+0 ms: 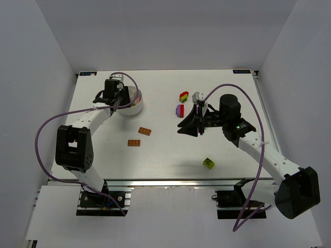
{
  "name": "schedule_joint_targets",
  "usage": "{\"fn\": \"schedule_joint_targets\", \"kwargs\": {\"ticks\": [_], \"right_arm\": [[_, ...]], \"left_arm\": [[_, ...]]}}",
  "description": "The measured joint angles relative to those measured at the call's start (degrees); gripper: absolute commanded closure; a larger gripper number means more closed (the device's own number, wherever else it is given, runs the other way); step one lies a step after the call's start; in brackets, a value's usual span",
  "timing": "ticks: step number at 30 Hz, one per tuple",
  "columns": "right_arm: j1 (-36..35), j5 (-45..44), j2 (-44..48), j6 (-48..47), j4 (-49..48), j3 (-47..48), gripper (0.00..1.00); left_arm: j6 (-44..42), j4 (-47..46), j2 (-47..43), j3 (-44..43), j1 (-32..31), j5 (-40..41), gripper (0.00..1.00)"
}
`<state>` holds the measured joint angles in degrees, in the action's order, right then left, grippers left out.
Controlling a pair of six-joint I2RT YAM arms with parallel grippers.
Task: Sort the legos into containers by color
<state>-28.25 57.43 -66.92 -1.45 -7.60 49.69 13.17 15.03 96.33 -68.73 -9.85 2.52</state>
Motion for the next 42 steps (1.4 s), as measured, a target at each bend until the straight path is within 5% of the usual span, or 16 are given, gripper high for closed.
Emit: {"fn": "schedule_joint_targets", "kwargs": {"ticks": [7,10,12,16,18,19,23,33,42], "right_arm": [[0.5,0.2,0.0,0.2,-0.2,0.0,0.6],[0.9,-0.1,-0.2,0.2,-0.3,0.0,0.6],[1.2,-1.2,-0.6,0.2,-0.3,0.0,0.6],[2.1,-7.1,-3.5,0.2,0.4,0.1,0.56],[2.4,-10.6,-6.3,-0.3,1.6,0.6,0.5],[2.5,-12.2,-7.9,-1.0,2.7,1.2,0.39],[2.8,-17.9,-13.6,-5.8,7.8,4.2,0.11],[2.8,-25.2,-17.3,-20.9,9.2,5.0,0.1],[4.3,-17.8,-25.2,-54.3,17.8,13.6,0.11]], "left_arm": [[0.2,0.0,0.0,0.0,0.0,0.0,0.41],[0.6,-0.3,-0.3,0.2,0.0,-0.2,0.62],[1.2,-1.4,-1.9,1.6,0.0,-1.2,0.87],[3.7,-7.9,-11.1,9.4,0.7,-6.5,0.97],[4.9,-11.5,-17.3,13.3,0.8,-9.2,0.85],[5.2,-13.5,-20.1,14.6,1.0,-10.8,0.64],[7.9,-21.8,-26.6,16.1,1.1,-18.1,0.35],[13.7,-29.7,-25.6,19.2,1.1,-28.8,0.21],[14.8,-30.7,-25.3,19.4,1.1,-30.4,0.18]]}}
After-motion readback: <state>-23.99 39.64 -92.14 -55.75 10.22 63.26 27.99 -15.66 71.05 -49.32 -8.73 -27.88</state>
